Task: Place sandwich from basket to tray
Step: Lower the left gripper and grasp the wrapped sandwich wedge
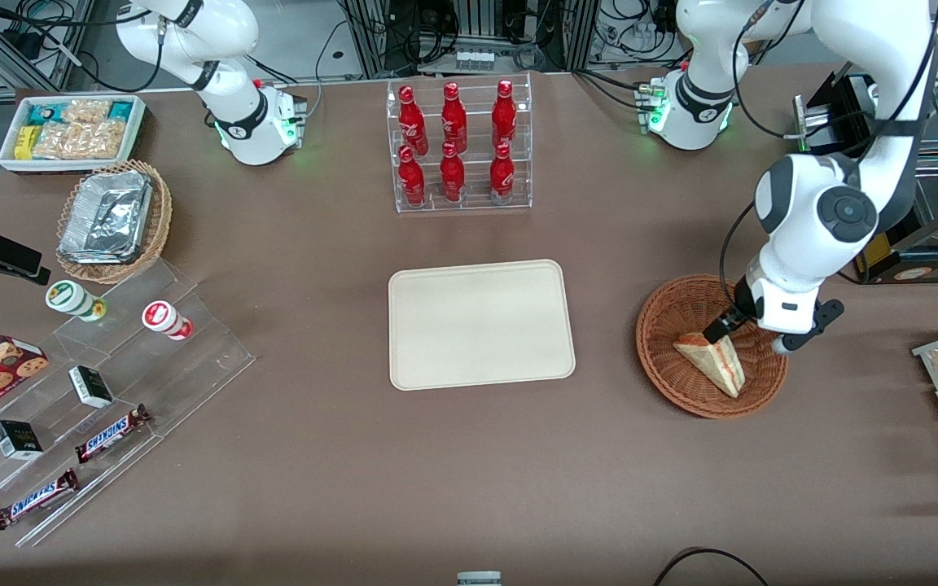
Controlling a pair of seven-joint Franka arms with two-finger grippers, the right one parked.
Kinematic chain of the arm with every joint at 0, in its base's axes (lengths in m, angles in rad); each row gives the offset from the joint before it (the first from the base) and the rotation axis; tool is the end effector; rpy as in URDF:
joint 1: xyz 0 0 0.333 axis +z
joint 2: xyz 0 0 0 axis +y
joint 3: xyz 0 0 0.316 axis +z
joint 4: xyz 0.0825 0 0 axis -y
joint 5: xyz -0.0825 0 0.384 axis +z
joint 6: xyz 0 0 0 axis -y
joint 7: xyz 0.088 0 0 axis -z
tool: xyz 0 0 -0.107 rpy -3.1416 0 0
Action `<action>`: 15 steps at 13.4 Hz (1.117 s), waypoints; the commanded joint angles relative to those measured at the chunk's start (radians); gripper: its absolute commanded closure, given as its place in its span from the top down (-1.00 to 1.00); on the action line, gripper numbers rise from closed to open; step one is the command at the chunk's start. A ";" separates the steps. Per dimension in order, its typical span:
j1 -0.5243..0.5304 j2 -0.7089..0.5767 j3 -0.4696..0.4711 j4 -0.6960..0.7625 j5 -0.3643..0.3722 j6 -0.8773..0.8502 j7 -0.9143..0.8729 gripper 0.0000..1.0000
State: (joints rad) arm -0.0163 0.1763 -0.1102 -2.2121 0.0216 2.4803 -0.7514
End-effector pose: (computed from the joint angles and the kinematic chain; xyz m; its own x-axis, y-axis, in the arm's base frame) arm 0.5525 -0.0699 0.3080 0.8161 0.5743 0.0649 0.5707 -0.8185 0.0668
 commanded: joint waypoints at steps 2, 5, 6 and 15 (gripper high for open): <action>0.009 0.077 -0.006 0.005 0.003 0.090 -0.046 1.00; 0.010 0.129 -0.005 0.011 0.003 0.146 -0.048 0.45; 0.012 0.130 -0.003 0.018 0.003 0.146 -0.046 -0.39; -0.014 0.111 -0.052 0.506 0.014 -0.501 -0.029 -1.00</action>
State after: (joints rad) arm -0.0135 0.2901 -0.1279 -1.8546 0.0231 2.1429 -0.7756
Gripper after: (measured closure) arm 0.780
